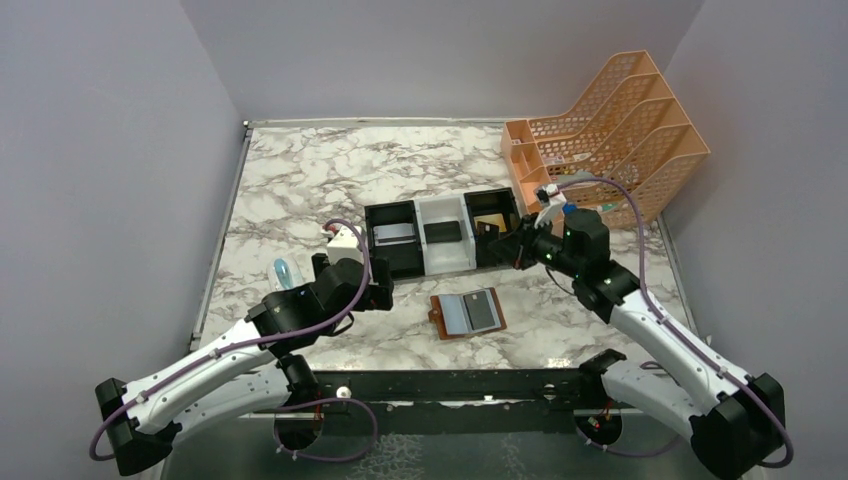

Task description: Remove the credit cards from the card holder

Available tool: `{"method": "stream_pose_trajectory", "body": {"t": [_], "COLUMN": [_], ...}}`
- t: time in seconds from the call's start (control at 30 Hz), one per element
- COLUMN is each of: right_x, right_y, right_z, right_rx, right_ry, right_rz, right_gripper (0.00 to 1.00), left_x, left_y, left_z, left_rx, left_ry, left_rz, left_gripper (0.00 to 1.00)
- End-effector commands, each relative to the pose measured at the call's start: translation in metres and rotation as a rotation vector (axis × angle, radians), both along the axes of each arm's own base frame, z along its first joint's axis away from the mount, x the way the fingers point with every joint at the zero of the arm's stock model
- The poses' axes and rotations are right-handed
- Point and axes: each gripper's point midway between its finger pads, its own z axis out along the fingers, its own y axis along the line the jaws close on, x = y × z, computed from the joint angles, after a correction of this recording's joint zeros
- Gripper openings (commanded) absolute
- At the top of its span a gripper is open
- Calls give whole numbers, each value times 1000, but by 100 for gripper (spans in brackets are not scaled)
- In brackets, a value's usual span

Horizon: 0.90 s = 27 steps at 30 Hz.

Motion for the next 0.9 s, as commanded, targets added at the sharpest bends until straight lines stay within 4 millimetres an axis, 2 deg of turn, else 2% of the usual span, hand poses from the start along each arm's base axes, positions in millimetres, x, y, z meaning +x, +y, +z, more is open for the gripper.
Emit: {"method": "stream_pose_trajectory", "body": {"t": [0.0,0.23,0.43,0.63,0.77,0.87], "right_x": [39,95,121,146,144,148], "right_y": [10,47,73,76,78,76], "right_z": [27,13,-9,-42,-74,-92], "right_rx": [-61,-312,-526,-759,-873,-956], "right_ry": [-174,-340,-497,-570,-604,-584], "right_rz": [11,99,189,228,355,367], "right_gripper": [1,1,1,1,1,1], "left_x": [3,5,5,7,7,8], "left_y": [7,14,20,25,26,27], "left_z": [-4,-5,-4,-2,-5,-4], "left_rx": [21,44,27,36,47,52], "left_ry": [-12,-15,-28,-40,-37,-40], "left_rz": [35,76,106,128,134,140], "left_gripper": [99,99,99,99,99,99]}}
